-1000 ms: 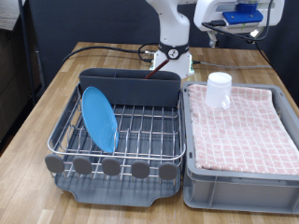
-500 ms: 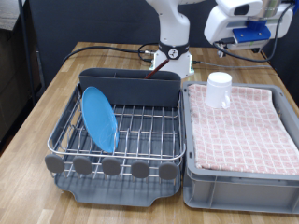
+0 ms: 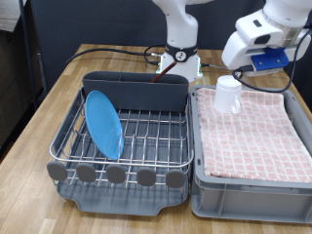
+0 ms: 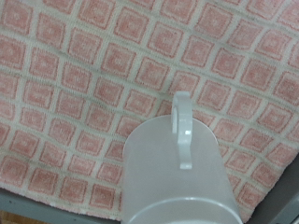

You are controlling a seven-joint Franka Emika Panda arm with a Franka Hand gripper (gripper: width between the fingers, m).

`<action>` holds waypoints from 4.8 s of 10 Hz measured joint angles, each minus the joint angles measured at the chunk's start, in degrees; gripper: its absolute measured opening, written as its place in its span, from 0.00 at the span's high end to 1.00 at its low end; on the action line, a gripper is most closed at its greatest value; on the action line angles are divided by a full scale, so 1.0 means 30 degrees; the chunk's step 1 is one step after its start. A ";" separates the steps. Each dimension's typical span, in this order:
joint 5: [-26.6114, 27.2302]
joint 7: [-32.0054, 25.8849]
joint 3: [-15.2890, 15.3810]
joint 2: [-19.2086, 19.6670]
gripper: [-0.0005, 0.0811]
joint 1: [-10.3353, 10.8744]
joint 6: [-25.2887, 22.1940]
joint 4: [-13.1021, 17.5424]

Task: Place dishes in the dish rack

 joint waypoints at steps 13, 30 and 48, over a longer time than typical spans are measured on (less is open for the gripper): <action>0.0957 0.0139 -0.0230 0.1103 0.01 -0.0201 0.3461 -0.2607; 0.1999 -0.0028 -0.0685 0.1459 0.25 -0.0243 0.5466 -0.3618; 0.0293 0.0736 -0.2028 -0.1905 0.91 -0.0768 0.4982 -0.2287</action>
